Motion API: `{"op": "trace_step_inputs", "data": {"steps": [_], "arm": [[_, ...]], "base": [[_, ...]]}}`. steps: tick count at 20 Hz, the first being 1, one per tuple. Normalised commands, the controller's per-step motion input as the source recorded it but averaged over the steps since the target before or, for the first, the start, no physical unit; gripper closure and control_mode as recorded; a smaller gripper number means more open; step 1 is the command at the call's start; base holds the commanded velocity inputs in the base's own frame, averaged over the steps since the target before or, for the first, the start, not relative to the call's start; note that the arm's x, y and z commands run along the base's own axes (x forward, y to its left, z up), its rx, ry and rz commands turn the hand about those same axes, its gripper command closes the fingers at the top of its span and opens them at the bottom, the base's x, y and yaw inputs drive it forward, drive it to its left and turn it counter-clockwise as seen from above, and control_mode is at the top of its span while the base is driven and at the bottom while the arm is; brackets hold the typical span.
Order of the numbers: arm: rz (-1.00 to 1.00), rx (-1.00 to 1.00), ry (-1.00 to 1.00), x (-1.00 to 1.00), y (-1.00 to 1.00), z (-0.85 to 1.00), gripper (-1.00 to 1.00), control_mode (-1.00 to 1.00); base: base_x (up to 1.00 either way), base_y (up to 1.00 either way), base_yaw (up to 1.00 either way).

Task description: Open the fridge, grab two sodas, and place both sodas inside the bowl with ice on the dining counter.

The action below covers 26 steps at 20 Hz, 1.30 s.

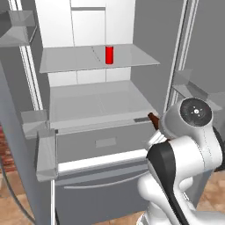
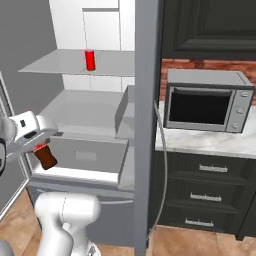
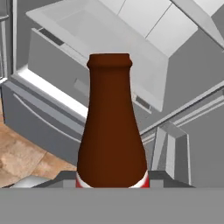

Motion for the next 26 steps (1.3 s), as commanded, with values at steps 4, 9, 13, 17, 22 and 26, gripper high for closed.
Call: {"op": "trace_step_inputs", "data": {"steps": [4,9,13,17,22,26], "arm": [[0.00,0.00,0.00,0.00,0.00,0.00,1.00,1.00],[0.00,0.00,0.00,0.00,0.00,0.00,1.00,1.00],[0.00,0.00,0.00,0.00,0.00,0.00,1.00,1.00],[0.00,0.00,0.00,0.00,0.00,0.00,1.00,1.00],[0.00,0.00,0.00,0.00,0.00,0.00,1.00,1.00],[0.00,0.00,0.00,0.00,0.00,0.00,1.00,1.00]], "base": [[-0.87,0.00,0.00],[-0.99,0.23,0.00],[-1.00,0.71,0.03],[-0.96,0.52,0.21],[0.01,0.01,0.47],[-0.10,-0.11,0.52]]}}
